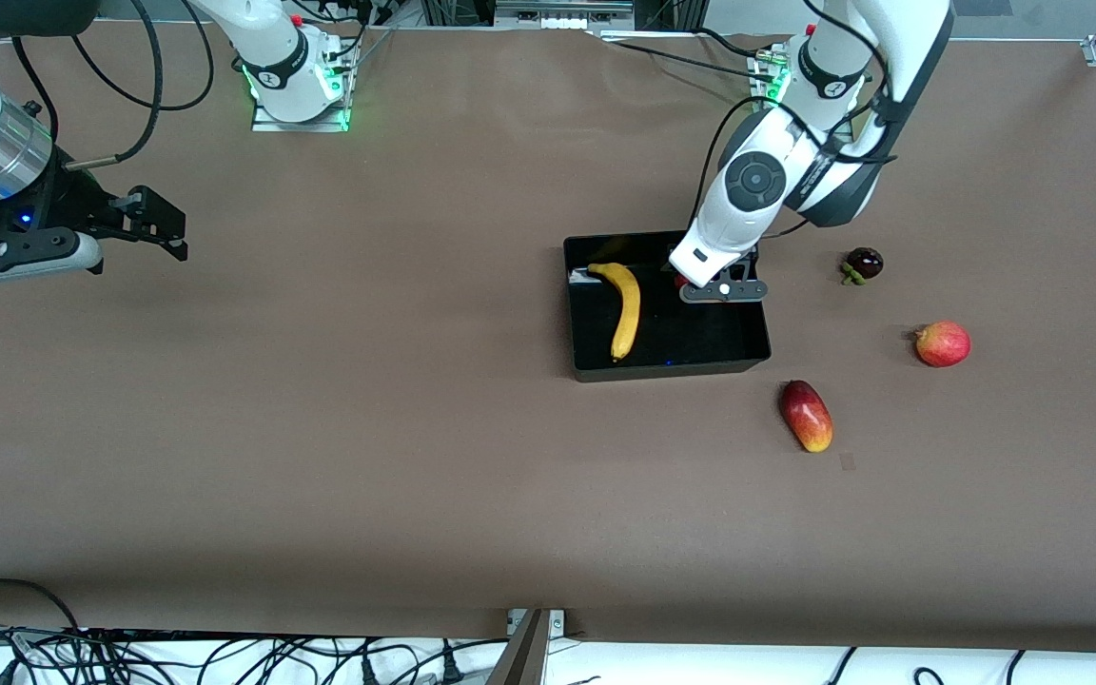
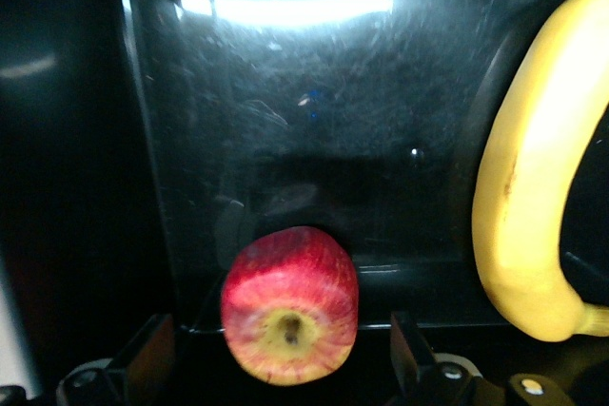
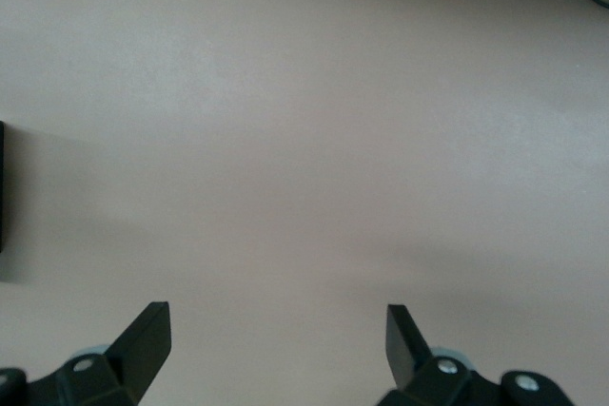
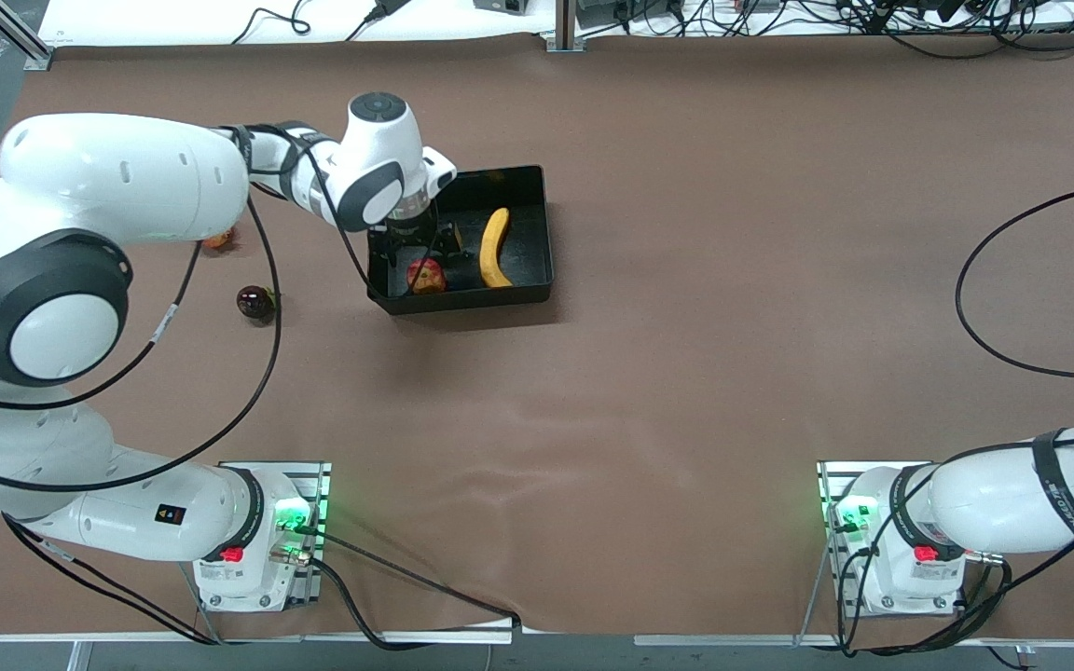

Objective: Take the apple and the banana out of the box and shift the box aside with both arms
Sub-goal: 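Grasp the red apple with the left gripper and lift it out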

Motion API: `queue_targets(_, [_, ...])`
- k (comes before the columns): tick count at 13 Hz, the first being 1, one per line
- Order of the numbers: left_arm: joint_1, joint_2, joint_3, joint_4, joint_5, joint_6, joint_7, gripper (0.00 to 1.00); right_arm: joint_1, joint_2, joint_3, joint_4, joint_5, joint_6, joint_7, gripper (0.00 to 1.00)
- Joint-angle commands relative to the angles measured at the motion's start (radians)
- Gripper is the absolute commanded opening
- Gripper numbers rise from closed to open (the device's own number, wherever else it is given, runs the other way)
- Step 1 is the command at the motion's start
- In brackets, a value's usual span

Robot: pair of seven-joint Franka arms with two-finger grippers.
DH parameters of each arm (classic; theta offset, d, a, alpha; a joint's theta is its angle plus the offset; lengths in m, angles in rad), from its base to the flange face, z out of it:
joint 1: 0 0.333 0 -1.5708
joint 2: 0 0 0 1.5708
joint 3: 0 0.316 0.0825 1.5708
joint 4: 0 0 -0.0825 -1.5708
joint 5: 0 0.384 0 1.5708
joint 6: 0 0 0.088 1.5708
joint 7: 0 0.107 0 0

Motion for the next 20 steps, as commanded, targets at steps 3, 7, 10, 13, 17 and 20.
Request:
queue_targets(3, [-0.016,0.056,0.001,0.006,-0.003,0.028,-0.012,1.00,0.003,0.009,-0.002,0.026,-0.004,-0.011,-0.013,1.00])
queue_targets(7, [-0.016,0.056,0.001,0.008,-0.003,0.023,-0.009,0.25,0.003,0.009,-0.004,0.026,-0.006,-0.011,-0.016,1.00])
queue_targets(10, [-0.007,0.001,0.007,0.060,-0.003,-0.073,-0.006,0.26,0.000,0.009,-0.004,0.026,-0.004,-0.011,-0.018,1.00])
queue_targets(13, [0.002,-0.009,0.023,0.263,-0.003,-0.404,0.017,0.26,-0.002,0.009,-0.004,0.026,-0.004,-0.011,-0.018,1.00])
queue_targets(17, [0.031,-0.038,0.151,0.365,-0.003,-0.584,0.358,0.27,-0.003,0.009,-0.005,0.026,-0.001,-0.011,-0.018,1.00])
queue_targets(20, [0.051,-0.038,0.256,0.306,-0.003,-0.574,0.599,0.27,-0.003,0.009,-0.005,0.026,-0.004,-0.011,-0.030,1.00])
